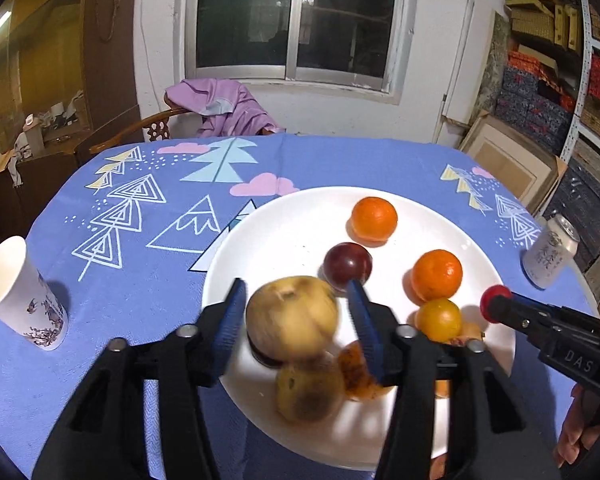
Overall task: Organize fruits
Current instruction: 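Lower both fruits onto the white plate and open both tools, then move both open tools back toward the remaining fruit cluster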
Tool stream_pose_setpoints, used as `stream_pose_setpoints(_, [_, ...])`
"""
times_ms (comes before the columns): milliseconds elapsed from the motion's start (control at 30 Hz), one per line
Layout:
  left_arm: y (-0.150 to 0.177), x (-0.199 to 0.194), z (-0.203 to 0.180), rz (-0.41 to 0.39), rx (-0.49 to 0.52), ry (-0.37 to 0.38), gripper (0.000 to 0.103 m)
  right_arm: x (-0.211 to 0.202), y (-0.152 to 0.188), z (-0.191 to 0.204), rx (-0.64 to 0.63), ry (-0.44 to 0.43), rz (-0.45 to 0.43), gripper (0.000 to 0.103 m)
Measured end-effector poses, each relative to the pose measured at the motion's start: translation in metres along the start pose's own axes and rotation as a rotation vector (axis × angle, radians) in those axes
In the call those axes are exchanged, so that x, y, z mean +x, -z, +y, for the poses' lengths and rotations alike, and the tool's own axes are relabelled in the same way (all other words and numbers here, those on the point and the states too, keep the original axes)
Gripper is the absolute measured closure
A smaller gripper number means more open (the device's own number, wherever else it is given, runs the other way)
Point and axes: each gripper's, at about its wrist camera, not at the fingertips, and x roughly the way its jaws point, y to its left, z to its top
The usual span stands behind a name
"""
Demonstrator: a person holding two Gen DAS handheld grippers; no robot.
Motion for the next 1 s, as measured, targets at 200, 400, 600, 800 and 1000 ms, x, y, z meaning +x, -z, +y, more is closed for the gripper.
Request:
stream_pose_setpoints(200, [-0.001, -0.01, 0.001, -0.037, 0.023, 0.012, 0.026, -0.005, 0.001, 0.007, -0.012, -0.002, -0.021, 0.06])
stream_pose_setpoints(400, [-0.006, -0.044, 0.007, -0.077, 0.0, 0.013, 0.022, -0.049, 0.006, 0.028, -0.027, -0.086, -0.074, 0.052])
stream_pose_setpoints(600, [0.025, -0.11, 0.021, -0.13, 0.01, -0.018, 0.008, -0.114, 0.038, 0.046, -0.058, -0.186, -0.14, 0.039])
stream_pose_setpoints(800, [0.105, -0.149, 0.03, -0.12, 0.07, -0.123, 0.004, -0.145, 0.105, 0.044, -0.116, -0.118, -0.181, 0.019])
stream_pose_setpoints(1000, [0.128, -0.134, 0.028, -0.081, 0.15, -0.228, 0.004, -0.152, 0.148, 0.027, -0.102, -0.07, -0.176, 0.013])
